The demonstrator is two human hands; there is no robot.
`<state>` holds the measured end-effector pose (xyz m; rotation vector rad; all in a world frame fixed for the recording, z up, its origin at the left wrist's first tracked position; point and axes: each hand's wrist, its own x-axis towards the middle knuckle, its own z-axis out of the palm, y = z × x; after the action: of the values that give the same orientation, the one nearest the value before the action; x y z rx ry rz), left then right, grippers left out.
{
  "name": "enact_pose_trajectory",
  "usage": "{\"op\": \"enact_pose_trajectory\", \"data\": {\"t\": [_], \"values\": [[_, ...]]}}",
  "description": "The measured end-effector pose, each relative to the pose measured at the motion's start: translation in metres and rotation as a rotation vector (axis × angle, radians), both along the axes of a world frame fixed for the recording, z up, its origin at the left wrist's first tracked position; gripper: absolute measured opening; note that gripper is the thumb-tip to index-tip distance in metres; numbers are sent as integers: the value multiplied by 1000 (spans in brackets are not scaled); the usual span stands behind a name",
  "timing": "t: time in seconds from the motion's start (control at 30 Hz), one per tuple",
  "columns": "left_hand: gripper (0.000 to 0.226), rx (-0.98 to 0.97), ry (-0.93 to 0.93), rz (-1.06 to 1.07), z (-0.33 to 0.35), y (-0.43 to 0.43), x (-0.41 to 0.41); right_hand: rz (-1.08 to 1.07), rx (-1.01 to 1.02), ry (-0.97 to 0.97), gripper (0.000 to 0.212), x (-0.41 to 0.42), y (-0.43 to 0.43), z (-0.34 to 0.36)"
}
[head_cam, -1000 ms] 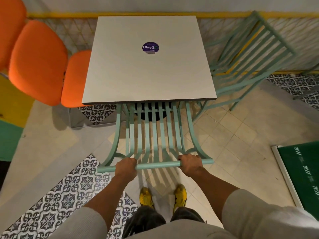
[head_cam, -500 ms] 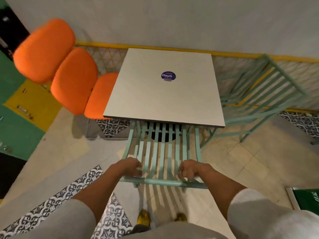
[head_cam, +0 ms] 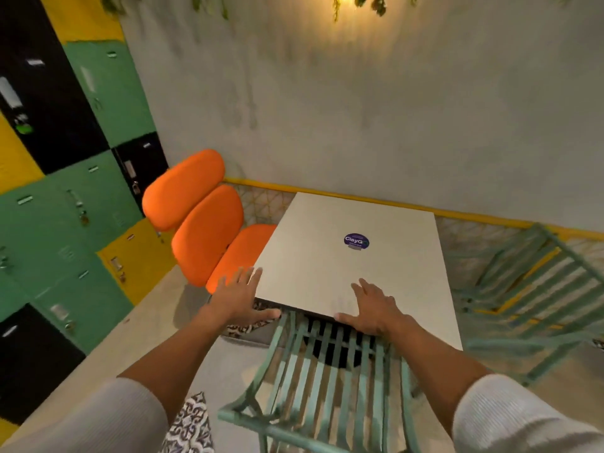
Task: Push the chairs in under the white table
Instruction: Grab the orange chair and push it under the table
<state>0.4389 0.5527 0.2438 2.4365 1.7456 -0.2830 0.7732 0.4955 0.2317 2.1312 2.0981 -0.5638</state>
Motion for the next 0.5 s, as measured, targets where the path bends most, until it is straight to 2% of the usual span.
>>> {"op": "enact_pose_trajectory", "data": {"t": [0.23,0.5], "values": [[135,148,29,118,75,18,-52,167,172,-49,100,-45,51,75],[127,130,46,191,76,-17,-118,364,188,-50,99,-135,62,82]]}}
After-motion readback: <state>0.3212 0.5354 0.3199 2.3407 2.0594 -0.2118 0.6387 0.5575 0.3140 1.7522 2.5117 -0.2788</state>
